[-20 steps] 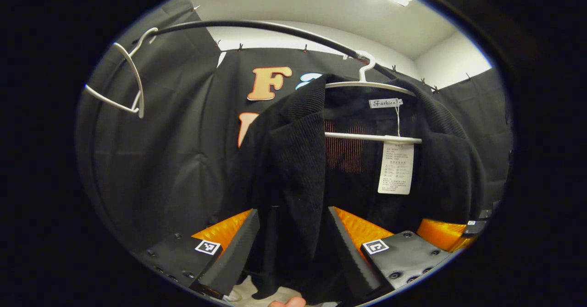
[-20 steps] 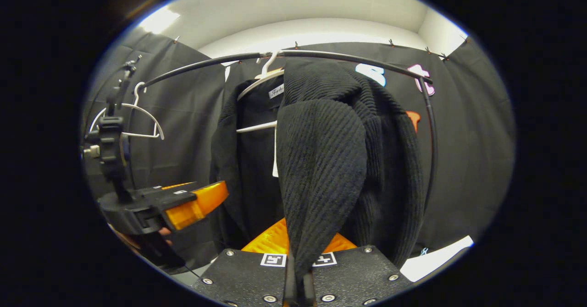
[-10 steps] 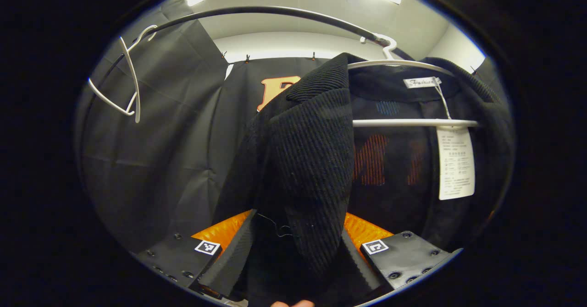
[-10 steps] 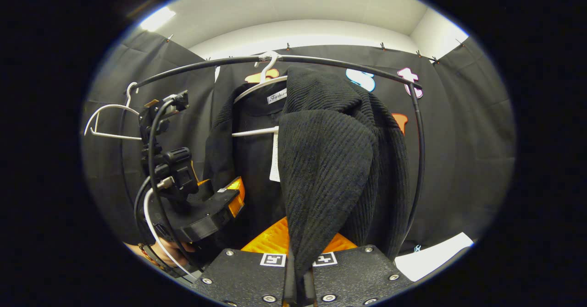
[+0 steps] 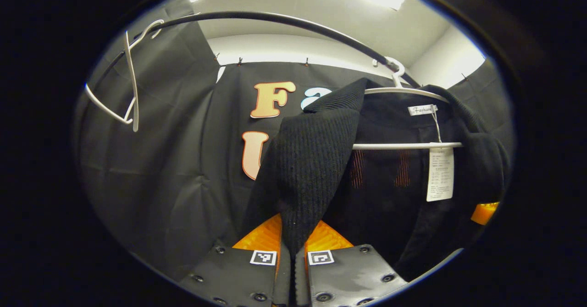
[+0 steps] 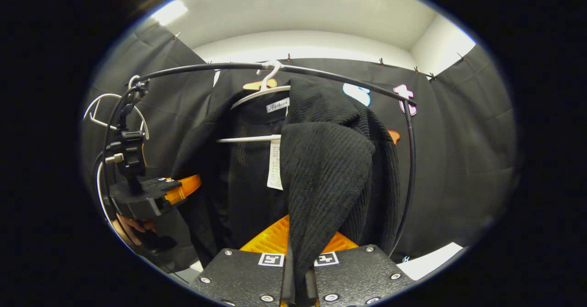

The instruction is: Grasp the clothes on the hanger with both hands and then place them into the laundry hamper below.

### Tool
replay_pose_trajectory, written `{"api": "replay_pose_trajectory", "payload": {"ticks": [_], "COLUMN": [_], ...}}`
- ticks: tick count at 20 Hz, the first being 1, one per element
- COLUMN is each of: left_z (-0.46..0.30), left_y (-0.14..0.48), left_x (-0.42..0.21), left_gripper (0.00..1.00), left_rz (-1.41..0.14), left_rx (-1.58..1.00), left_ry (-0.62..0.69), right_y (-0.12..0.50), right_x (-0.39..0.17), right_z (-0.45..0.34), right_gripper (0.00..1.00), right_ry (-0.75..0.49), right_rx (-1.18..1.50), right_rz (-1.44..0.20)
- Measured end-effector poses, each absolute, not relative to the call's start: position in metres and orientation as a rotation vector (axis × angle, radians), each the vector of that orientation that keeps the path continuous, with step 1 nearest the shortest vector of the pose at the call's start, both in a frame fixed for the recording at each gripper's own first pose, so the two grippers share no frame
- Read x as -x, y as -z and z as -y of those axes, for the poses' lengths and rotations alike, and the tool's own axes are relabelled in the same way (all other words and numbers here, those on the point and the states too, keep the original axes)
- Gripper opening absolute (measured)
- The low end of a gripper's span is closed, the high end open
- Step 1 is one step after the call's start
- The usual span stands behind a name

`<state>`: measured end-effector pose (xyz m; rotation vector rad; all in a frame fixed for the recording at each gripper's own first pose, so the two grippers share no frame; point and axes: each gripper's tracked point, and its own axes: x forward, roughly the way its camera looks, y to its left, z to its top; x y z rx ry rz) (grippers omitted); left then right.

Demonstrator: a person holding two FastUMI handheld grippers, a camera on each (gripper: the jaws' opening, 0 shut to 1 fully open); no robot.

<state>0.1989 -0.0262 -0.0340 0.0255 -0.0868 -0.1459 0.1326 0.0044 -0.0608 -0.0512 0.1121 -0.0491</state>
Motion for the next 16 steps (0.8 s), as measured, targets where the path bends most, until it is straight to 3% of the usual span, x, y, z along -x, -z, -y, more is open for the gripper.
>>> {"api": "replay_pose_trajectory", "payload": {"ticks": [7, 16], "left_z": [0.016, 0.040], "left_y": [0.007, -0.027], "left_x": [-0.181, -0.174], "left_gripper": [0.13, 0.11], "left_rz": [0.100, 0.154], "left_rx": [-0.084, -0.065], "left_ry": [0.146, 0.249], "right_y": [0.027, -0.083], "right_x": [-0.113, -0.100], "right_z": [-0.001, 0.029], "right_gripper": [0.00, 0.00], "right_ry": [0.112, 0.204], "right_rx": [0.079, 0.144], "right_rz": [-0.050, 0.120]}}
